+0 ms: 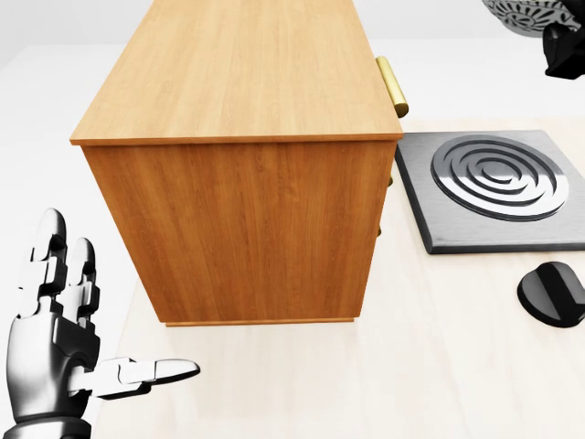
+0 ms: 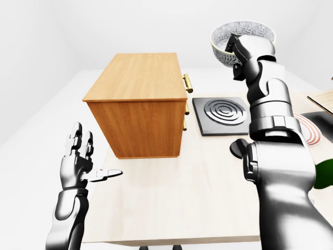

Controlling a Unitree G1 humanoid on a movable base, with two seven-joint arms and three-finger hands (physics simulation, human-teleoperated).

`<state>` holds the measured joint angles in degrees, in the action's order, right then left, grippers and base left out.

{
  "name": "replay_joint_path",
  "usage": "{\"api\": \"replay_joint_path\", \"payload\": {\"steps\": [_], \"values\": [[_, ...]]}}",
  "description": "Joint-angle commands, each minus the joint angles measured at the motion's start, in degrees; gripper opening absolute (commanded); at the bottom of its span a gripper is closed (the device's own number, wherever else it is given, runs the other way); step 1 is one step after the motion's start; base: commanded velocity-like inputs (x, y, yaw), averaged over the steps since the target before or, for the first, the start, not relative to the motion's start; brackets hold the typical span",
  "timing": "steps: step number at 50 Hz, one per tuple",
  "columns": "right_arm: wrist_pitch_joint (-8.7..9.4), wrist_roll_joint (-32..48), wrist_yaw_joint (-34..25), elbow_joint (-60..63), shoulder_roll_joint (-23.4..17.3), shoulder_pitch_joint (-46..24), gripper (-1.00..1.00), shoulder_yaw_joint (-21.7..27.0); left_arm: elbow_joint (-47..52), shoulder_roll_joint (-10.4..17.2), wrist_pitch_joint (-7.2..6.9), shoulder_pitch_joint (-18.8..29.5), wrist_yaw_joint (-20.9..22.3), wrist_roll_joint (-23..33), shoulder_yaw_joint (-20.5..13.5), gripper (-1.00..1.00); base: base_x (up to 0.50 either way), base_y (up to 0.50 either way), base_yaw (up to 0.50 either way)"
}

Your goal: Put the bowl on the top of the cabinet.

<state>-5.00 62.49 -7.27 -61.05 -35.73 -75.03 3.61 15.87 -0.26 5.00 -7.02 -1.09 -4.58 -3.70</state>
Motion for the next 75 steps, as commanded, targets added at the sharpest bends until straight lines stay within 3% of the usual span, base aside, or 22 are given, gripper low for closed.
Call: {"api": "replay_joint_path", "payload": {"steps": [1, 16, 34, 75], "values": [[0.00, 9.60, 5.70, -16.30, 2.31, -15.81, -1.00, -2.81, -0.28, 0.05, 0.00, 0.29, -0.05, -0.06, -0.09, 1.00, 0.00, 0.00, 0.00], [0.01, 12.67, 8.88, -17.20, 6.50, -20.34, -1.00, -0.32, -0.04, 0.09, 0.00, 0.76, -0.50, -0.30, -0.46, 1.00, 0.00, 0.00, 0.00], [0.00, 9.42, 9.63, -16.94, 17.05, -24.64, -1.00, -0.98, -0.27, 0.16, 0.00, 0.51, 0.21, -0.88, -0.49, 1.00, 0.00, 0.00, 0.00], [0.00, 7.28, 10.67, -16.54, 26.54, -20.10, -1.00, -4.24, 0.04, 0.12, 0.00, 0.35, 0.76, -1.00, -0.51, 1.00, 0.00, 0.00, 0.00]]}}
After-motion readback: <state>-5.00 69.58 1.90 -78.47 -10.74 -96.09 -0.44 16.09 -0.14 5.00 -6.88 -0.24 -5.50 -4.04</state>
